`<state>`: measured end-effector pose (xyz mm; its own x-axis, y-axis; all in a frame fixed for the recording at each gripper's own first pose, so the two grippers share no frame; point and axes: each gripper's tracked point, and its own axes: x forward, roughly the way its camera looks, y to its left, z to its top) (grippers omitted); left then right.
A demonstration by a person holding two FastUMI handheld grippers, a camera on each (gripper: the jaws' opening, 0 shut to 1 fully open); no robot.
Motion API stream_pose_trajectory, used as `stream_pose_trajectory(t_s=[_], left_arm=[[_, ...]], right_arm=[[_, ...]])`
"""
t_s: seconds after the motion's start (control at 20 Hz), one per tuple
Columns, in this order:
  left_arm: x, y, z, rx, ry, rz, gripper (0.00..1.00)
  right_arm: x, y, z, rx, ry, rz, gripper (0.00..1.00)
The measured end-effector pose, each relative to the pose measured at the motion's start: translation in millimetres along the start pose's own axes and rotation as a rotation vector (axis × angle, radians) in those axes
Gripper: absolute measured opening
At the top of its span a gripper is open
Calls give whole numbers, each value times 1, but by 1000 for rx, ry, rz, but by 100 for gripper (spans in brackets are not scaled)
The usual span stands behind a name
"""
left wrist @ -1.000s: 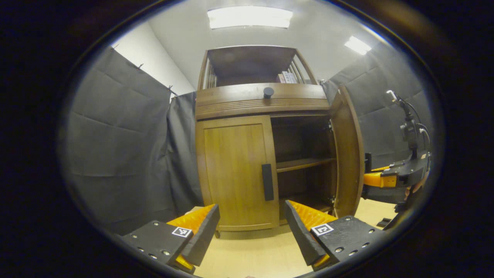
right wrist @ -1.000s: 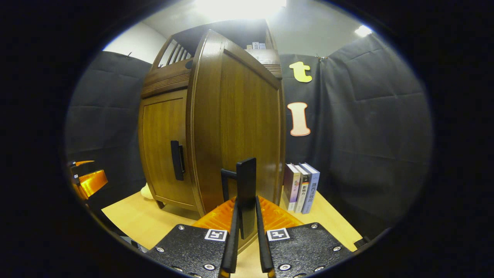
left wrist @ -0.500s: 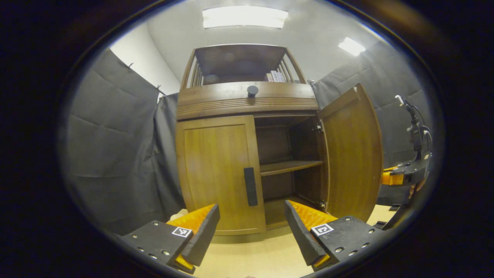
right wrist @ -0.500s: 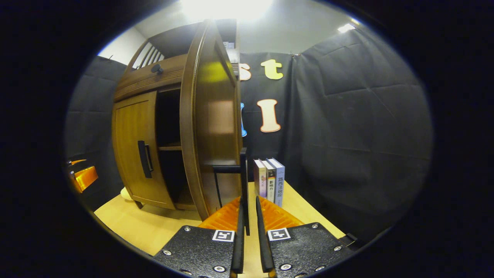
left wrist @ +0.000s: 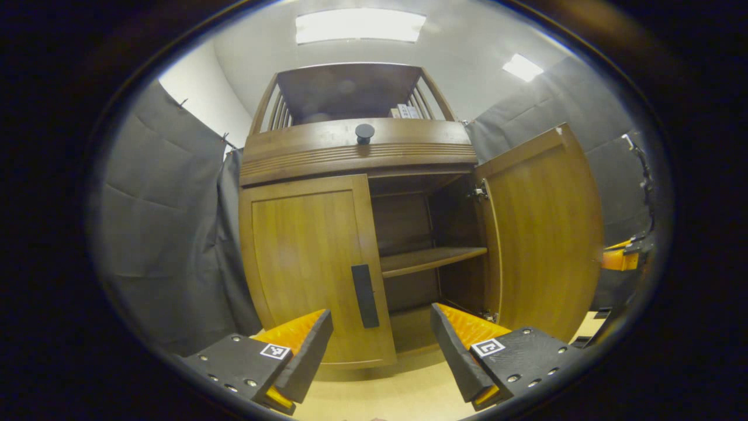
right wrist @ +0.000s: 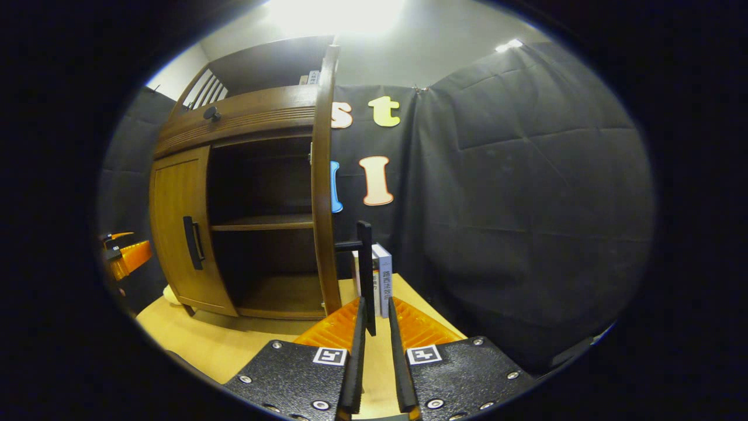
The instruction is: Open the right door of the double-door shoe cabinet with the right hand, and open the left door with the left hand.
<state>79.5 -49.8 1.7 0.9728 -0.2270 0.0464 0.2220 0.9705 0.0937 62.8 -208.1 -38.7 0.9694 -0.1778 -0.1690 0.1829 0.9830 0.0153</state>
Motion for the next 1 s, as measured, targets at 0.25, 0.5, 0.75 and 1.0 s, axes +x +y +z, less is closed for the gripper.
stream_pose_trajectory(t_s=[0.25, 0.5, 0.75, 1.0], left_arm=[[41, 9, -3, -8, 0, 12, 96], [81, 27, -10, -45, 3, 46, 96], [121, 36, -32, -58, 26, 52, 96], [154, 45, -53, -80, 65, 64, 100]], right_arm=[[-16, -10, 8, -35, -46, -30, 39], [-28, -30, 12, -51, -69, -107, 92], [-29, -46, 4, -37, -69, -162, 94], [-26, -50, -6, -30, -36, -180, 92]])
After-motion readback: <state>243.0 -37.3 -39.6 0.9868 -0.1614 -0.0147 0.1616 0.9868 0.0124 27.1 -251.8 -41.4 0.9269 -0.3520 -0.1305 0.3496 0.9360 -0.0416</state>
